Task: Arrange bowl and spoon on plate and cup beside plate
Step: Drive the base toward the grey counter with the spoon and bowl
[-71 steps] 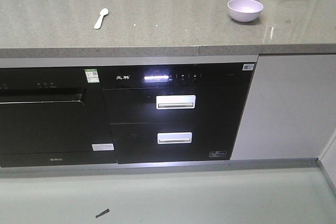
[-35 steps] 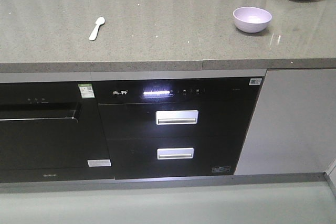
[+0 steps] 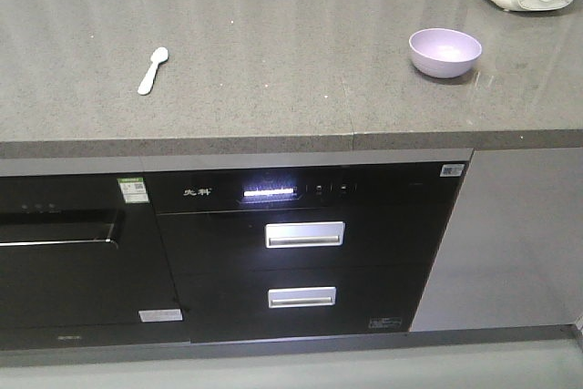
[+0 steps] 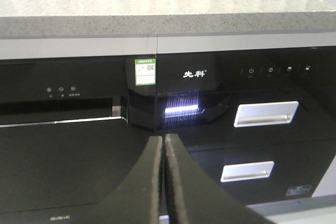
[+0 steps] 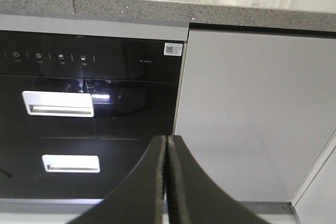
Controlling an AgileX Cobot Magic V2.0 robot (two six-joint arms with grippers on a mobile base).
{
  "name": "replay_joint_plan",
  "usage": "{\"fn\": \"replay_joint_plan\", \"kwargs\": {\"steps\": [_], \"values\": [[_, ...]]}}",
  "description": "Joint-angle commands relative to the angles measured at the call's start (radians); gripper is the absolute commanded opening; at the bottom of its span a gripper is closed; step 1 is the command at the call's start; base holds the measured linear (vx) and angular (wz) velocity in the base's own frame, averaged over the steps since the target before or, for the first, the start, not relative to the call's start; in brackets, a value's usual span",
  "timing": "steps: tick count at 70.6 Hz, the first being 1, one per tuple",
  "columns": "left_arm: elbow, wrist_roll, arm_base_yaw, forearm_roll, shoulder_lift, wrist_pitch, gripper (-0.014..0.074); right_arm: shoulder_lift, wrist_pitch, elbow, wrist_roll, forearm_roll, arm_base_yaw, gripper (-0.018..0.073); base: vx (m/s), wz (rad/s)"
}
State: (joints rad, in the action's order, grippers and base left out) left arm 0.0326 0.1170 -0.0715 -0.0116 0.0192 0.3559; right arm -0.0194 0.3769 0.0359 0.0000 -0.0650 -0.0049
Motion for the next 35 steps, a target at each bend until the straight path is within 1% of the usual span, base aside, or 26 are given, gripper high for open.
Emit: {"fn": "replay_joint_plan", "kwargs": {"steps": [1, 35], "values": [[-0.027, 0.002, -0.001, 0.001, 0.006, -0.074, -0.0006, 0.002, -0.067, -0.001, -0.011, -0.007, -0.002, -0.0003, 0.18, -0.03], [-0.027, 0.002, -0.001, 0.001, 0.006, -0.074, -0.0006, 0.002, -0.068, -0.001, -0.011, -0.007, -0.002, -0.0003, 0.19, -0.03]]}}
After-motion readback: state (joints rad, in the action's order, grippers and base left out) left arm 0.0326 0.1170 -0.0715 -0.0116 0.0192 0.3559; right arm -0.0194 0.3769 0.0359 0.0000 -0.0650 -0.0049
